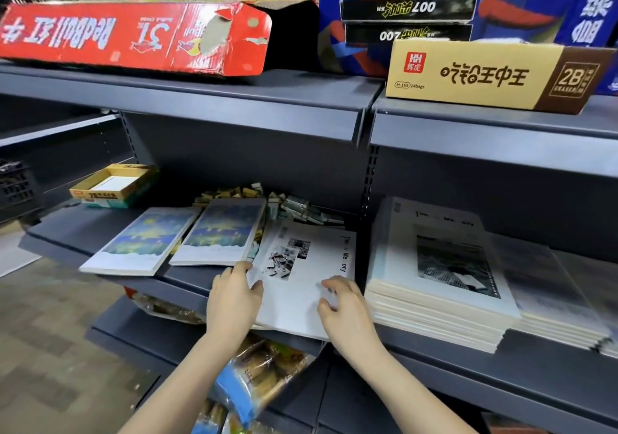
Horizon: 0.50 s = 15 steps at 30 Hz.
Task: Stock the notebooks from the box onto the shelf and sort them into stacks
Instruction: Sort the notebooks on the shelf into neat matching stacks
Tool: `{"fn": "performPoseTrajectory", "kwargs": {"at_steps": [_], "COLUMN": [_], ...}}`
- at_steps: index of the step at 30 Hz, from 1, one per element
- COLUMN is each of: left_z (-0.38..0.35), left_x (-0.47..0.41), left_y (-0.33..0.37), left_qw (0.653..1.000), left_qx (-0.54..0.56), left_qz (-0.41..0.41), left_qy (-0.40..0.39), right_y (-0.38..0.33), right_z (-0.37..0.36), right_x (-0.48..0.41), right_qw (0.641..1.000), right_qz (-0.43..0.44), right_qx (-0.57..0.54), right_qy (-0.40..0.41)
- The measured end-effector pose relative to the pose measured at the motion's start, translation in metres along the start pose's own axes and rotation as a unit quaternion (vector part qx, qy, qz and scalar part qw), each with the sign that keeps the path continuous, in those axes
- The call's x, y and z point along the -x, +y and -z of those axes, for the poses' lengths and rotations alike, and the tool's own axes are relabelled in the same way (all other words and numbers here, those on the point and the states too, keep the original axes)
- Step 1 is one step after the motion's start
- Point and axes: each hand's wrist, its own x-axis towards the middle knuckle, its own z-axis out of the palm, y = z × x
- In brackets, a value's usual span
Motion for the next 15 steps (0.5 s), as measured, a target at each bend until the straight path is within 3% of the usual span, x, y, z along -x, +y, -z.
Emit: {"fn": "performPoseTrajectory", "kwargs": {"at_steps": [6,11,15], "left_z": [0.014,0.030,0.033], "left_x": [-0.013,-0.017,-0.017], "left_y": [0.013,0.011,0.003], "left_qw": [0.983,0.874,0.850], "left_qx": [0.131,0.393,0.437], "left_qz": [0.084,0.210,0.232], "left_qy": [-0.093,-0.194,-0.181], "right_y": [-0.002,-0.009,-0.014], "right_z": [0.002,0.008,0.016], "right_x": [0.000,0.003,0.003], "right_qw": [0.999,0.993,0.987], "right_qz": [-0.017,-0.040,-0.050], "right_qx": [-0.044,-0.113,-0.151], "right_qy": [0.002,-0.010,-0.019]}}
